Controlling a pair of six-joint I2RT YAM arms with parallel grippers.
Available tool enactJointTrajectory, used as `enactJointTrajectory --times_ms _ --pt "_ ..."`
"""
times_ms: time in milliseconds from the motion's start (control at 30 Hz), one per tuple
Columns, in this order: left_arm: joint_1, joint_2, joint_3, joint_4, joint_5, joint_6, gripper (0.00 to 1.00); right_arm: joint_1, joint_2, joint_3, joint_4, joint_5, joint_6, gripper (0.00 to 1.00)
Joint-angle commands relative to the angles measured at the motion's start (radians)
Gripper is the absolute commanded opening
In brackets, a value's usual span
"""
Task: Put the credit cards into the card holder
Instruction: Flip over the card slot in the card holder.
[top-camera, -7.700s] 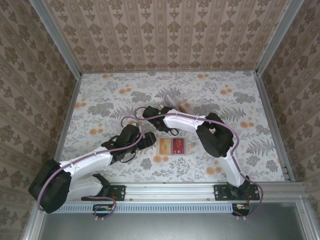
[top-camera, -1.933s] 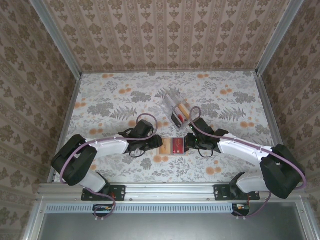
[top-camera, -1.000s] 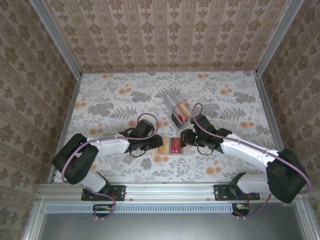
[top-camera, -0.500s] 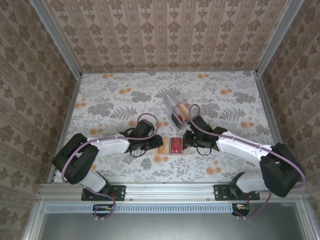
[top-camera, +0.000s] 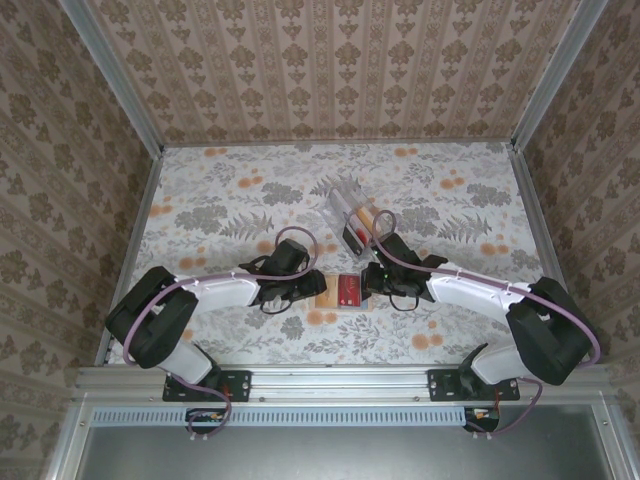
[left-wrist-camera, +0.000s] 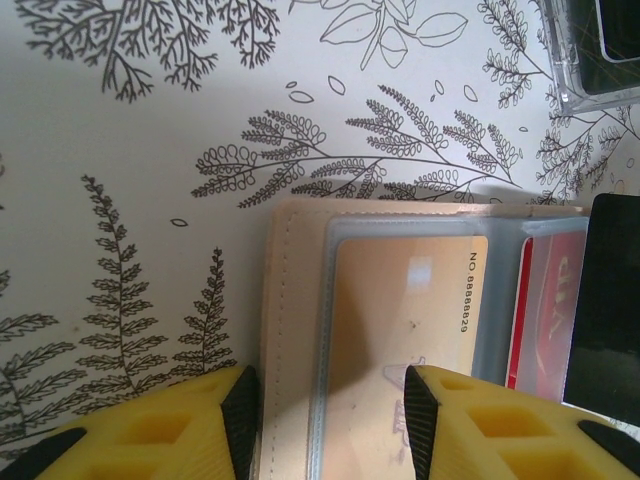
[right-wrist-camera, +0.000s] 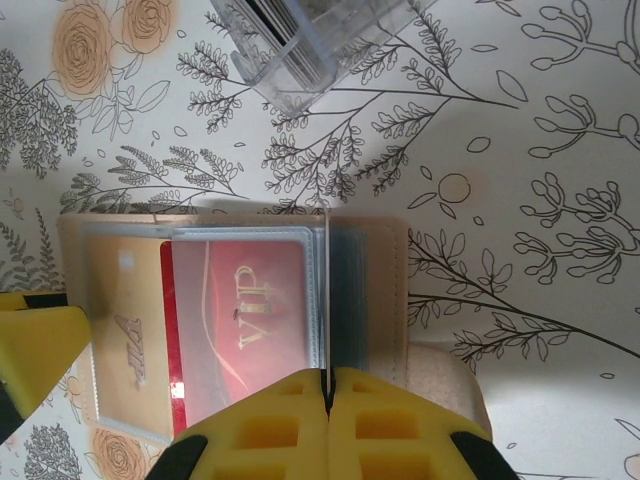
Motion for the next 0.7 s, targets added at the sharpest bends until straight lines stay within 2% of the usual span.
enactJointTrajectory --times_ms 0,333,667 --pt "-0.013 0.025 0.014 -0.006 0.025 0.007 0.45 0.01 -0.007 0.002 -0.015 -0.008 0.015 0.01" --pt "-0.014 0.027 0.013 -0.003 0.025 0.007 0.45 0.023 -0.097 0.056 -0.063 -0.017 0.009 0.02" --pt "-0.015 0.025 0.014 -0.004 0.024 0.005 0.45 0.048 -0.081 0.097 -0.042 -0.058 0.016 0.02"
